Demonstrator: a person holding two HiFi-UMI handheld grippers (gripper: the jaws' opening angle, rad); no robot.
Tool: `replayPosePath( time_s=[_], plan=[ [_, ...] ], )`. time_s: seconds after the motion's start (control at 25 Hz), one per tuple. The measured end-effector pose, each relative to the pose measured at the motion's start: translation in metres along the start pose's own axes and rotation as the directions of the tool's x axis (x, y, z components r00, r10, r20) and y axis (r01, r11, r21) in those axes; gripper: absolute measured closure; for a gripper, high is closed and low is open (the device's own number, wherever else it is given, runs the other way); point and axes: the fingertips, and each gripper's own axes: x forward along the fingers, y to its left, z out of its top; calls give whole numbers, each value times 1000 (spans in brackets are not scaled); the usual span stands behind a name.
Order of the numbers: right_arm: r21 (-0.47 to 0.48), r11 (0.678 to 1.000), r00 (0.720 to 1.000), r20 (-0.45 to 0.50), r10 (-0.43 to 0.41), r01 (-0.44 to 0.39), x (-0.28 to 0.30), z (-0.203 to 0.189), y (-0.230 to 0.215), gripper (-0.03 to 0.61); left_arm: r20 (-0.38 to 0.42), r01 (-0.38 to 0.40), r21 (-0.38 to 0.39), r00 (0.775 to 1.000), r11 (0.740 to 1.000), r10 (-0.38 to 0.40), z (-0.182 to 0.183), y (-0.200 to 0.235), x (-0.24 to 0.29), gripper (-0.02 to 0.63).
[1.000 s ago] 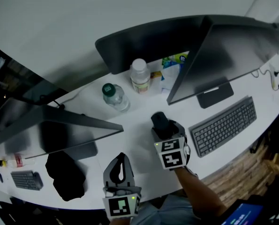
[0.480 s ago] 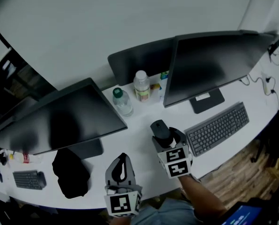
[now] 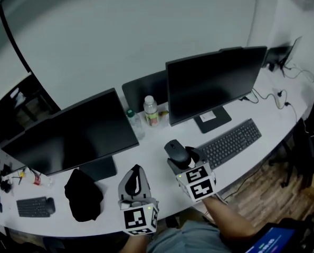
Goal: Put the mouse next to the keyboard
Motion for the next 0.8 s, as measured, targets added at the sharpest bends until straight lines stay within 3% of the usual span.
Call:
replayPosePath(
  time_s=[0.4,0.6,0.8],
  plan=[
    [17,999,999,30,41,-42,-24,-3,-33,278,-11,16,33,1000,999,-16,-1,-48,15,609],
    [31,997,997,20,69,-70,-28,-9,-77,277,-26,9,40,1000,999,-8,-5,-90,50,609],
    [48,998,999,0,40,-40,-46,-25,-148,276,-44,62,37,997,997,-60,-15,-160,91,609]
  ],
)
